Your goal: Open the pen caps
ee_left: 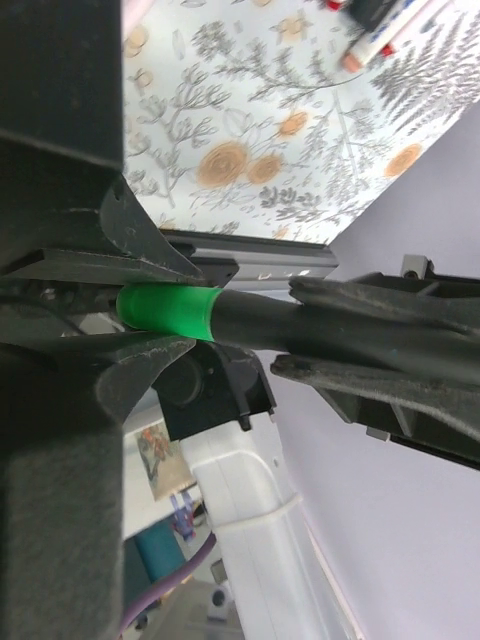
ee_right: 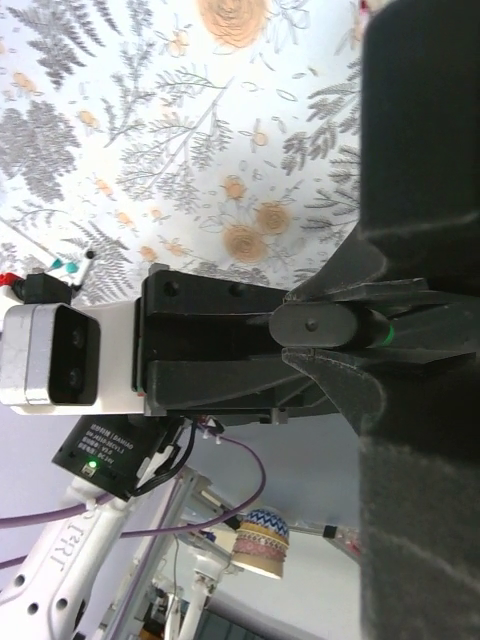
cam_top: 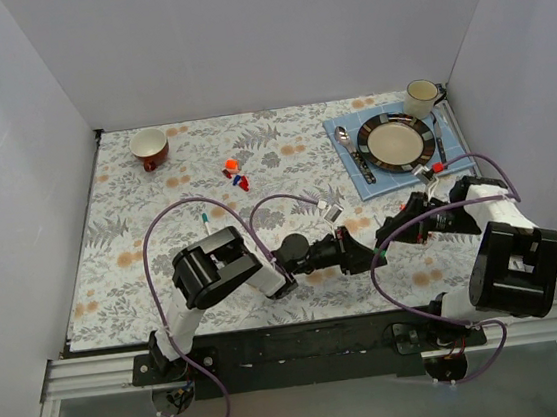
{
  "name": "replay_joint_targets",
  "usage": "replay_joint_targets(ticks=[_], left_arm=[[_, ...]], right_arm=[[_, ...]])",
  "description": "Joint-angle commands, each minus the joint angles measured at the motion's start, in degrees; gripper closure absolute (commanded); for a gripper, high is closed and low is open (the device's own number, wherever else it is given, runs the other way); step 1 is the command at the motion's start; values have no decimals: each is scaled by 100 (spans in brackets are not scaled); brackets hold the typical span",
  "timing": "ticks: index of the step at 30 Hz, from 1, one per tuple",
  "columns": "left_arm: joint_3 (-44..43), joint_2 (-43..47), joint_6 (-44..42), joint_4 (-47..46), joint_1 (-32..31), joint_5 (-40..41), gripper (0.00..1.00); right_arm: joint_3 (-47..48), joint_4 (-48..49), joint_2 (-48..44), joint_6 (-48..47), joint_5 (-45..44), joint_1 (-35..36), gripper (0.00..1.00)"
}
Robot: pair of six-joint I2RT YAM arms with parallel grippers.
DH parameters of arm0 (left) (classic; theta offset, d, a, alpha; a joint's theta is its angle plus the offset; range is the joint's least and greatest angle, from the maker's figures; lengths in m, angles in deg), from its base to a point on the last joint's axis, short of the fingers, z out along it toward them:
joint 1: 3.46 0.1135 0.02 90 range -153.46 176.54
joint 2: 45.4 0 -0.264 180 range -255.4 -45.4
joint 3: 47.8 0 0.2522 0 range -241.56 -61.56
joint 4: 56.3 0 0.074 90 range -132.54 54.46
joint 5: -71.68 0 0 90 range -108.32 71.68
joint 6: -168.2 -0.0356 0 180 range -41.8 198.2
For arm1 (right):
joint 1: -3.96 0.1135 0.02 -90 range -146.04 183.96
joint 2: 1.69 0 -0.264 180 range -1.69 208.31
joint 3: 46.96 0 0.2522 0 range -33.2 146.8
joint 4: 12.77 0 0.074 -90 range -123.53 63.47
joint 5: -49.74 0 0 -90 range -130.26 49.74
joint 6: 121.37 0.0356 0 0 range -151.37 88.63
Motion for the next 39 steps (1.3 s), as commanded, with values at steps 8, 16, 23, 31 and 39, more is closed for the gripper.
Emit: replay_joint_targets(ticks=[8, 16, 23, 31, 39], left_arm=[[905, -155, 1011, -863, -313, -1135, 100], [905, 11, 538, -65, -339, -1557, 100], [966, 214, 159, 561, -445, -1742, 100], [975, 196, 185, 517, -454, -1759, 100], [879, 231, 168, 587, -454, -1803, 100]], right_arm=[[568, -433, -181, -1676, 1302, -745, 99], [612, -460, -75, -1623, 1302, -921, 99], [656, -591, 92, -1720, 1302, -991, 99], [656, -591, 65, -1711, 1302, -1035, 99], [559, -600, -31, -1764, 1302, -1044, 99]])
